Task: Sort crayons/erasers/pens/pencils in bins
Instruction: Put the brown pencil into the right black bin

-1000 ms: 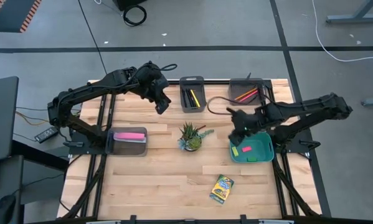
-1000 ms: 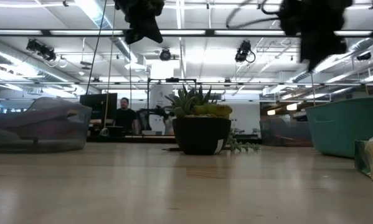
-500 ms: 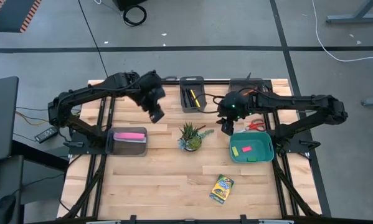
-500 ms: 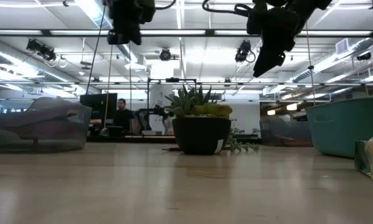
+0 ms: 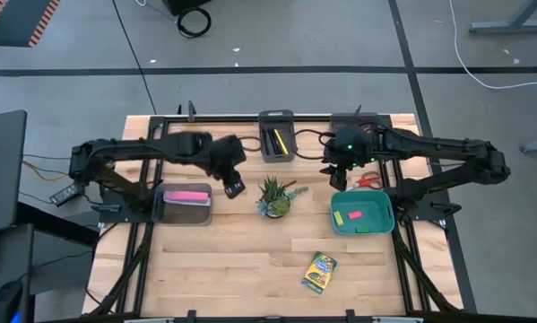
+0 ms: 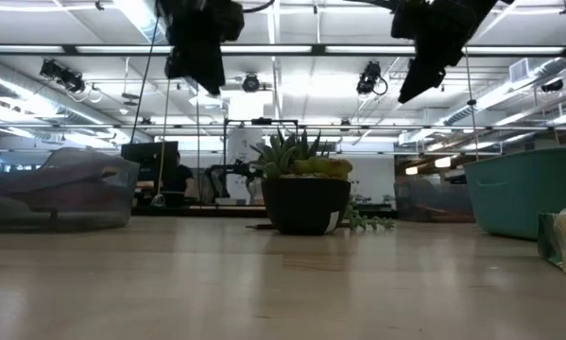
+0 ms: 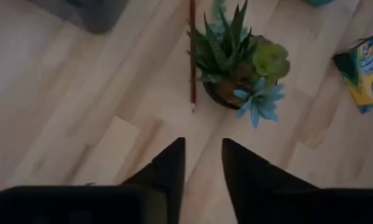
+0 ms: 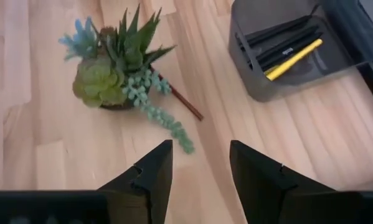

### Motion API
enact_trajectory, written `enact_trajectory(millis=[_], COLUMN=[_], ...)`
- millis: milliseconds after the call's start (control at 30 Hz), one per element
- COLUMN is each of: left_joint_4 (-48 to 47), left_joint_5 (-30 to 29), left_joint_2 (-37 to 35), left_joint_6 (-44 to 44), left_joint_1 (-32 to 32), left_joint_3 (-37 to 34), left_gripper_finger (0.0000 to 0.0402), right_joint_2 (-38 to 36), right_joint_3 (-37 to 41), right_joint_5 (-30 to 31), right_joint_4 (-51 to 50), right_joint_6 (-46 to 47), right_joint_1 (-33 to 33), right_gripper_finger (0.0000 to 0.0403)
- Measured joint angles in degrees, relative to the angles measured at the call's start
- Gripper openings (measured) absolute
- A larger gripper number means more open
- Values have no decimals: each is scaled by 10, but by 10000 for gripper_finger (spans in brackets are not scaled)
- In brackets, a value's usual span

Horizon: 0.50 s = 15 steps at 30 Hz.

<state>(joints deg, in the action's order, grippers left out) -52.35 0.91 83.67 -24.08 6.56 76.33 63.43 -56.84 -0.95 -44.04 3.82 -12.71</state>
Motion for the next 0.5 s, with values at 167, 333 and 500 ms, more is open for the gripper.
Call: enact_trajectory(millis=[167, 333, 500], left_joint_4=[96, 165, 169], left_joint_5=[10, 8, 0], left_joint_2=[-2, -9, -10], left_joint_6=[-83, -146, -173], left_joint_1=[-29, -37, -45], left_joint_3=[-95, -121, -121], left_gripper_finger=[168, 189, 178], right_joint_2=[-7, 62, 155], right_joint_3=[0, 0, 0], right_joint_5=[-4, -83, -112], right_joint_4=[1, 58, 93], right_joint_6=[-102, -261, -333], right_joint_1=[0, -10, -7], right_gripper_finger=[165, 165, 164])
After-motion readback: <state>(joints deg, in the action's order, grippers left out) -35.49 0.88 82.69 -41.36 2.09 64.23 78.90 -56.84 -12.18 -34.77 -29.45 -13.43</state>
